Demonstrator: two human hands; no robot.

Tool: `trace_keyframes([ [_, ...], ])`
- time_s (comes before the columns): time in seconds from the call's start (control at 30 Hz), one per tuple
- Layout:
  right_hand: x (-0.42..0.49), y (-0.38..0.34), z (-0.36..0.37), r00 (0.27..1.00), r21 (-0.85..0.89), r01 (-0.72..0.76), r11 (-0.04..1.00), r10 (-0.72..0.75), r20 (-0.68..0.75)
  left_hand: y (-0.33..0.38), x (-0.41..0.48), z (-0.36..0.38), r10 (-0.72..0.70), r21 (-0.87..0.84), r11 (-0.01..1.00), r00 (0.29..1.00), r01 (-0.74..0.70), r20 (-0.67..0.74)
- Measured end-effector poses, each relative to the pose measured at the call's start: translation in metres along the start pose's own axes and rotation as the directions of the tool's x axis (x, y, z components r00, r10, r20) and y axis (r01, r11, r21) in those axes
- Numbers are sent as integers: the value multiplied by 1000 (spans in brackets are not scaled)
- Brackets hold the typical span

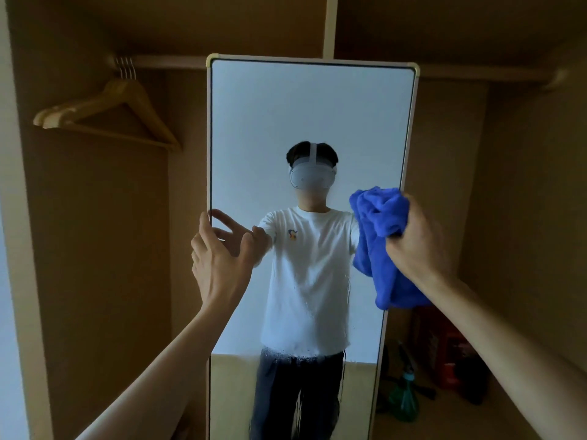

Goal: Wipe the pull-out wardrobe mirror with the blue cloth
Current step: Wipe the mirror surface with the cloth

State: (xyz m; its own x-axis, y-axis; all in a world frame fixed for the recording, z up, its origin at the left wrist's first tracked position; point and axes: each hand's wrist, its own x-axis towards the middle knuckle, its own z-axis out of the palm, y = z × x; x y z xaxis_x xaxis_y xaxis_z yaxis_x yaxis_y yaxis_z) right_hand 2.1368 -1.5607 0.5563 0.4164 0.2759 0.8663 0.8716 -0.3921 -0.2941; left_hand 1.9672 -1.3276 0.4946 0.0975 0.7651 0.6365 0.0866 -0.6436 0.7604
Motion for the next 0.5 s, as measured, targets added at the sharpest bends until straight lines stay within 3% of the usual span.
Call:
trace_keyframes([
  [0.3, 4, -7, 7, 977, 58, -104, 993, 113, -180, -1, 7, -1, -27, -23, 999, 998, 28, 51],
  [0.5, 5, -12, 16, 973, 55, -150, 987, 158, -170, -11, 11, 1, -26, 10, 1000, 998, 26, 49],
])
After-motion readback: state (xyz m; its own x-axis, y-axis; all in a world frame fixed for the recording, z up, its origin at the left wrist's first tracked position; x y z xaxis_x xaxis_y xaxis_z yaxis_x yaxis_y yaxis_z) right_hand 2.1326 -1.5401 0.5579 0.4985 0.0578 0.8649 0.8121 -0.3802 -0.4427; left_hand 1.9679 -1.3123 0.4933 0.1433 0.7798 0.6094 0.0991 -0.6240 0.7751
